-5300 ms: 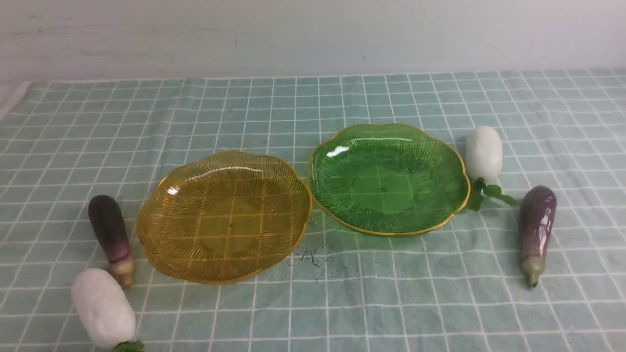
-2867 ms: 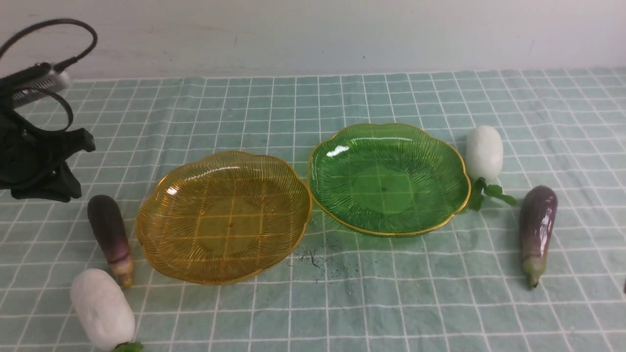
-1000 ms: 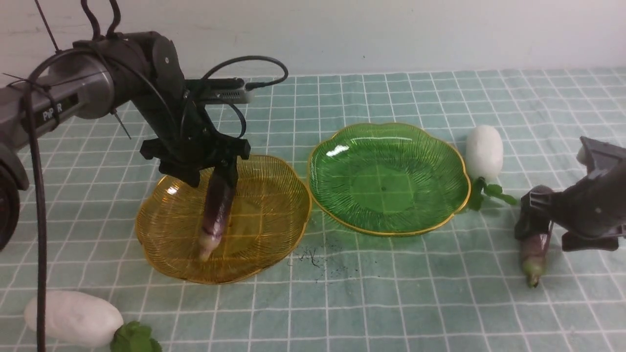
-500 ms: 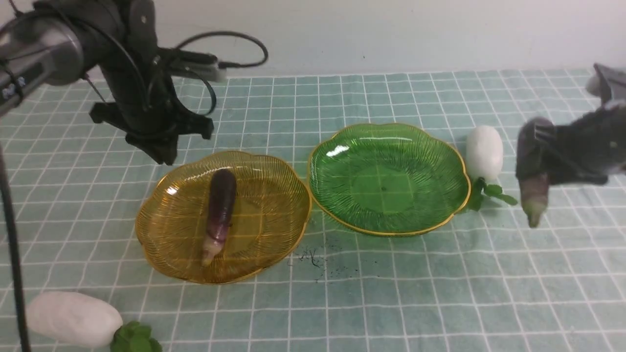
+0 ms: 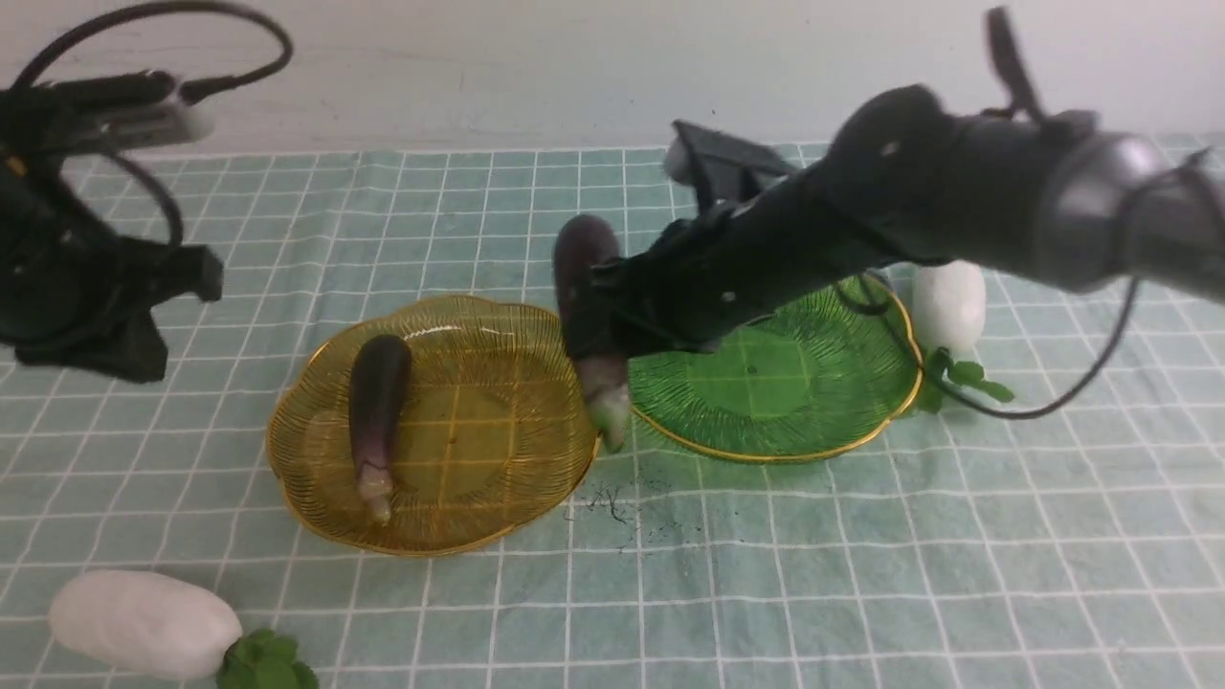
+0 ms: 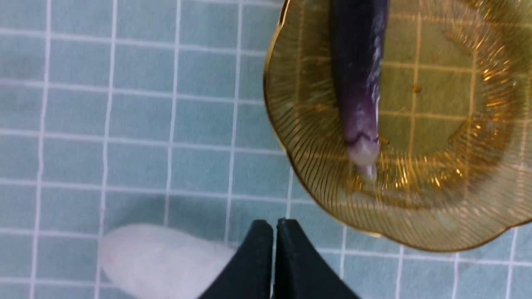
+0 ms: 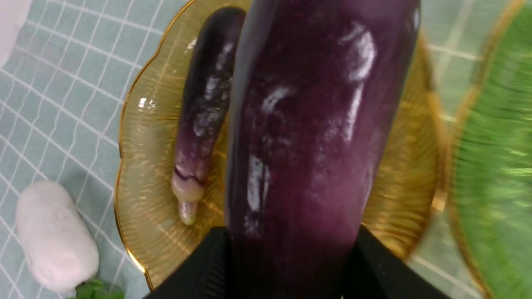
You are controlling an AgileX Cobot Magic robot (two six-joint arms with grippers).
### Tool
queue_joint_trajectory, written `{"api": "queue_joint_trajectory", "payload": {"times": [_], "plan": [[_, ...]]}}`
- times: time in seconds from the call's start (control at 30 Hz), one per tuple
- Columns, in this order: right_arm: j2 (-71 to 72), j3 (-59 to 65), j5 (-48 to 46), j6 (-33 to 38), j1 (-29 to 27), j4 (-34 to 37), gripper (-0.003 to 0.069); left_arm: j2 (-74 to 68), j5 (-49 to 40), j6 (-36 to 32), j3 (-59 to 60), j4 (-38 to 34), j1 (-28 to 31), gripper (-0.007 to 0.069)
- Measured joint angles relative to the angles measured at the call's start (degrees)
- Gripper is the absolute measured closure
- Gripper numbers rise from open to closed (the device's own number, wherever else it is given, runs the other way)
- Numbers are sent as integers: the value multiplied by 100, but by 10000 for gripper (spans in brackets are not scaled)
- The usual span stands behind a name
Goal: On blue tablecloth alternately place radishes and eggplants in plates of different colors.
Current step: 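Pick up the eggplant and place it on the yellow plate with the right gripper, then pick up the white radish and place it on the plate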
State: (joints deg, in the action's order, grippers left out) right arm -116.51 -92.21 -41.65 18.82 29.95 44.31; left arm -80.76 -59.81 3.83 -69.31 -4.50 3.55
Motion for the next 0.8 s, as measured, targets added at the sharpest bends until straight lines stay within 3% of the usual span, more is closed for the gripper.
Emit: {"api": "queue_joint_trajectory", "payload": {"times": [0.23, 0.4, 0.57, 0.7, 0.8], "plan": [[-1329, -1353, -270, -567, 198, 78, 326, 1146, 248, 0, 1669, -319, 867, 631], [-1531, -1892, -760, -677, 181, -168, 147, 1229, 308, 0, 2092, -510, 1331, 631], [-1531, -2349, -1515, -682, 18, -507, 69, 1194, 390, 0, 2124, -957, 1490, 631], [-1347, -3253, -2758, -682, -421, -853, 146, 981, 325, 7, 2124, -1089, 1501, 606], [-1041, -3682, -2857, -750, -664, -1020, 278, 773, 343, 146, 2124, -1131, 1501, 540]]}}
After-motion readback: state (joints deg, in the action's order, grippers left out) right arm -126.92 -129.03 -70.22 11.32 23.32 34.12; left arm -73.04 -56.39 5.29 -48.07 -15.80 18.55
